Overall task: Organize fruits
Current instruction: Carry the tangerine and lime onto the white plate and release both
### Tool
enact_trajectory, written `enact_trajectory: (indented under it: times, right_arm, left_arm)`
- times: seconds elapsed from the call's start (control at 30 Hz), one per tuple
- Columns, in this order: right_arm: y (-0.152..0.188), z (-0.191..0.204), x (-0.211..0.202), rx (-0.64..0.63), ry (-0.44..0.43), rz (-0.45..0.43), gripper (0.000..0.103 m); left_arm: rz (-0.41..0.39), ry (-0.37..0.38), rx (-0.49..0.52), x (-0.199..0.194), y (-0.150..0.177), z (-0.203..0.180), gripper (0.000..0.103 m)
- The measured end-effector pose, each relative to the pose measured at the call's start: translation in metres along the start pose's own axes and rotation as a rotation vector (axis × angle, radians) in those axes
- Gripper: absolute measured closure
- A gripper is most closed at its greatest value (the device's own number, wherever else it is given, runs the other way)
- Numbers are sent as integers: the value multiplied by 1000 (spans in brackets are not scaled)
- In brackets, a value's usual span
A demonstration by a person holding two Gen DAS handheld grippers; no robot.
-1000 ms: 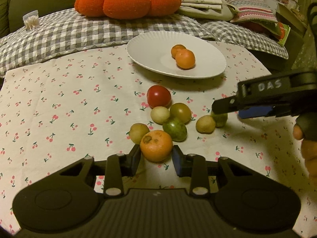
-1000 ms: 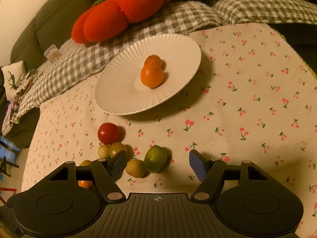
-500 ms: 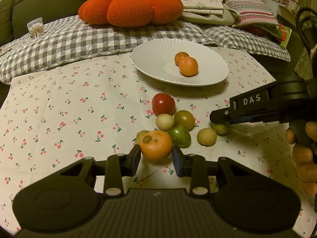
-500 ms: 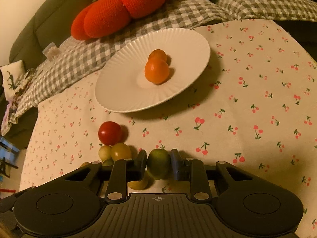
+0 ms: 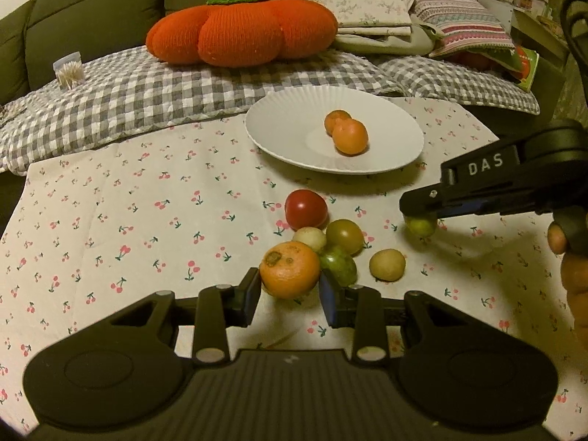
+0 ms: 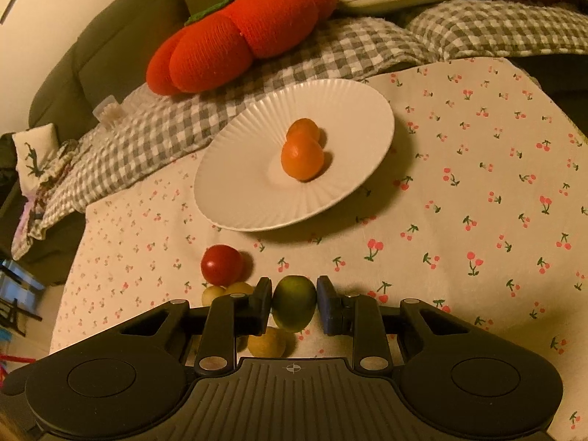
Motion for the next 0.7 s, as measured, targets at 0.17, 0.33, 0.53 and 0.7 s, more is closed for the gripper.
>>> enact_trajectory:
  times: [0.17,0.33,0.53,0.7]
  right_arm:
    - [-3,-1,-5,6,-7,-12,77]
    - [-8,-4,-11,25,-24,-26,77]
    - [-15,-9,-16,52,-35,-49,77]
    - [-22,-13,-18,68,-33,-65,77]
  left_arm:
    - [-21,0,-6,-2,-6,3,70]
    - [-57,6,-13,-4,-19,7,70]
    - [-102,26,-18,1,-34,8,70]
    - [-135,41,-9,13,-44,8,70]
Point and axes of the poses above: each gripper's, at about its wrist camera, not at the fingertips, and x roughly the way its jaws point, z to its left, y to its underside, the point moved 2 cm from there along x, roughly the way its jaws point, and after that the axes turned 8 degrees about -z, right-handed, at the moved point
